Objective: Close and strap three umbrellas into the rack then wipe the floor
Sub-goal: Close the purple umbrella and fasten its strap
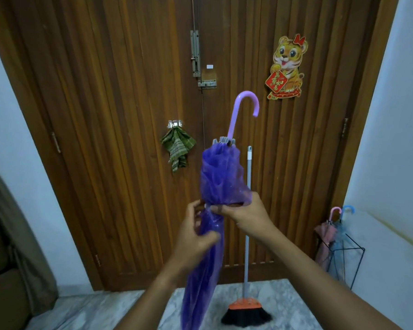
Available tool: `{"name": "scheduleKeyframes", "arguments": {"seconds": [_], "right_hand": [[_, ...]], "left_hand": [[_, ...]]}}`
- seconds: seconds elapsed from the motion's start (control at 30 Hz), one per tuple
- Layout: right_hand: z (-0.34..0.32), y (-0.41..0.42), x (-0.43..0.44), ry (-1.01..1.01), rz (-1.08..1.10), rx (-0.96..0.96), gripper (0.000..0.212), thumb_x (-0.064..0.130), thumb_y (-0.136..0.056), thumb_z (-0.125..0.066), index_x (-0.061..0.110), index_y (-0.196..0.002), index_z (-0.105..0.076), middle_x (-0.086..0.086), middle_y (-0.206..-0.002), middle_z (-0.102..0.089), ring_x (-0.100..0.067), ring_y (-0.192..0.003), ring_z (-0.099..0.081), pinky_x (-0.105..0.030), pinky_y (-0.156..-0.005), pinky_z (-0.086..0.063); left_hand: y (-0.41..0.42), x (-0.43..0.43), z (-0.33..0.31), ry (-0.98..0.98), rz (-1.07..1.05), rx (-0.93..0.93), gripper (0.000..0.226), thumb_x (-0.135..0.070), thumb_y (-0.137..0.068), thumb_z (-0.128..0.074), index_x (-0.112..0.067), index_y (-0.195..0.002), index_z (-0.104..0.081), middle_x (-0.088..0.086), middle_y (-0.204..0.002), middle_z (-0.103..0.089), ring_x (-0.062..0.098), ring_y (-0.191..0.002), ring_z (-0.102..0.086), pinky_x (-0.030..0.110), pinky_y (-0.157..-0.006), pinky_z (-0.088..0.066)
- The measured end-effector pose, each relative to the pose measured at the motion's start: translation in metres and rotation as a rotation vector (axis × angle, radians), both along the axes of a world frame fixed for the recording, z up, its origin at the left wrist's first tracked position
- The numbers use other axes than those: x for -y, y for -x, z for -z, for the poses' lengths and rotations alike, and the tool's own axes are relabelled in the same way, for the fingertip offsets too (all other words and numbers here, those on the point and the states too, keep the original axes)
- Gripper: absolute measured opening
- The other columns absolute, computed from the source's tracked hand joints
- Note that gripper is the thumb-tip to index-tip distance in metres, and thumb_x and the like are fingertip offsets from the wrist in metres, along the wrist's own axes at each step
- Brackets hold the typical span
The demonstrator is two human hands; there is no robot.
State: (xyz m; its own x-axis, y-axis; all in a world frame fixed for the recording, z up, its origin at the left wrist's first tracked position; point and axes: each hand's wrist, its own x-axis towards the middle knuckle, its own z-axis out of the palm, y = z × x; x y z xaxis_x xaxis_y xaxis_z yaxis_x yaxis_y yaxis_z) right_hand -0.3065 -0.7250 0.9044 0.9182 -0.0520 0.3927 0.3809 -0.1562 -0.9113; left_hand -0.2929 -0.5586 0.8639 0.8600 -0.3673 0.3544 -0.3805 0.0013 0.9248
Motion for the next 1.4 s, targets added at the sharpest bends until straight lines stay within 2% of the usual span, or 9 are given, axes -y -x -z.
{"name": "scheduleKeyframes", "arguments": {"seconds": [0.13, 0.3, 0.43, 0.63, 0.8, 0.93, 1.2, 1.33, 1.4], "right_hand": [[0.007, -0.006, -0.024, 0.220, 0.130, -0.016, 0.027, 0.030, -0.069, -0.091, 0.022, -0.090, -0.077, 0.005, -0.084, -0.079, -0.005, -0.084, -0.074, -0.036, -0.082, -0.062], [-0.008, -0.012, -0.005, 0.285, -0.002, -0.120, 0.014, 0.019, -0.077, -0.085, 0.011, -0.085, -0.076, -0.005, -0.086, -0.077, -0.020, -0.084, -0.074, -0.046, -0.086, -0.061], [-0.012, -0.006, 0.008, 0.235, -0.116, -0.151, 0.014, 0.013, -0.078, -0.084, 0.004, -0.085, -0.077, -0.010, -0.081, -0.077, -0.019, -0.072, -0.070, -0.031, -0.070, -0.059], [-0.015, -0.003, 0.014, 0.116, -0.143, -0.178, 0.022, 0.012, -0.082, -0.081, 0.000, -0.099, -0.073, -0.020, -0.094, -0.075, -0.018, -0.079, -0.071, -0.025, -0.066, -0.056], [-0.008, -0.002, 0.007, 0.168, -0.237, -0.145, 0.004, 0.016, -0.092, -0.073, 0.014, -0.095, -0.073, -0.002, -0.081, -0.074, -0.017, -0.079, -0.072, -0.038, -0.076, -0.056], [-0.007, 0.003, 0.001, 0.213, -0.188, -0.095, 0.003, 0.013, -0.094, -0.070, 0.014, -0.095, -0.072, 0.004, -0.078, -0.074, -0.006, -0.074, -0.070, -0.023, -0.069, -0.052], [0.017, 0.000, -0.020, 0.376, 0.070, 0.000, 0.003, 0.017, -0.092, -0.069, 0.019, -0.092, -0.071, 0.001, -0.087, -0.074, -0.009, -0.083, -0.071, -0.042, -0.080, -0.060], [0.021, -0.002, -0.025, 0.471, 0.085, 0.079, 0.010, 0.015, -0.090, -0.065, 0.014, -0.081, -0.068, -0.002, -0.075, -0.072, -0.014, -0.071, -0.070, -0.048, -0.067, -0.058], [0.017, -0.003, -0.026, 0.437, 0.098, 0.080, 0.013, 0.016, -0.087, -0.063, 0.012, -0.078, -0.070, -0.003, -0.074, -0.073, -0.018, -0.071, -0.070, -0.051, -0.067, -0.057]], "left_hand": [[0.009, 0.031, 0.018, -0.065, -0.334, 0.027, 0.045, 0.012, -0.077, -0.066, -0.024, -0.103, -0.058, -0.009, -0.089, -0.068, -0.010, -0.077, -0.065, 0.024, -0.067, -0.048], [-0.009, 0.011, 0.009, 0.031, -0.181, -0.119, 0.050, 0.021, -0.080, -0.058, -0.021, -0.107, -0.056, -0.006, -0.086, -0.067, 0.000, -0.073, -0.066, 0.019, -0.065, -0.051], [-0.011, 0.002, 0.001, 0.108, -0.013, -0.283, 0.052, 0.002, -0.062, -0.067, -0.014, -0.110, -0.057, 0.009, -0.091, -0.065, 0.025, -0.075, -0.066, 0.038, -0.067, -0.049], [-0.011, 0.000, -0.013, 0.347, 0.107, -0.341, 0.060, 0.012, -0.045, -0.051, 0.006, -0.104, -0.061, 0.026, -0.078, -0.069, 0.034, -0.065, -0.070, 0.033, -0.056, -0.056], [-0.011, -0.002, -0.011, 0.468, 0.234, -0.466, 0.054, 0.005, -0.038, -0.045, 0.011, -0.088, -0.063, 0.030, -0.074, -0.065, 0.040, -0.059, -0.067, 0.043, -0.060, -0.061], [-0.015, -0.011, -0.005, 0.372, 0.223, -0.521, 0.065, -0.005, -0.033, -0.054, 0.009, -0.096, -0.063, 0.032, -0.081, -0.065, 0.040, -0.065, -0.066, 0.038, -0.061, -0.058], [0.010, 0.003, 0.019, 0.422, -0.359, -0.169, 0.031, 0.012, -0.079, -0.065, -0.014, -0.095, -0.072, -0.003, -0.075, -0.076, 0.008, -0.068, -0.068, 0.019, -0.059, -0.053], [0.014, 0.000, 0.021, 0.458, -0.365, -0.141, 0.042, 0.012, -0.082, -0.057, -0.022, -0.062, -0.071, -0.008, -0.059, -0.063, 0.009, -0.059, -0.056, 0.016, -0.053, -0.046], [0.013, 0.002, 0.014, 0.485, -0.256, -0.143, 0.020, -0.007, -0.070, -0.064, -0.015, -0.086, -0.072, -0.006, -0.069, -0.067, 0.008, -0.065, -0.061, 0.017, -0.058, -0.048]]}}
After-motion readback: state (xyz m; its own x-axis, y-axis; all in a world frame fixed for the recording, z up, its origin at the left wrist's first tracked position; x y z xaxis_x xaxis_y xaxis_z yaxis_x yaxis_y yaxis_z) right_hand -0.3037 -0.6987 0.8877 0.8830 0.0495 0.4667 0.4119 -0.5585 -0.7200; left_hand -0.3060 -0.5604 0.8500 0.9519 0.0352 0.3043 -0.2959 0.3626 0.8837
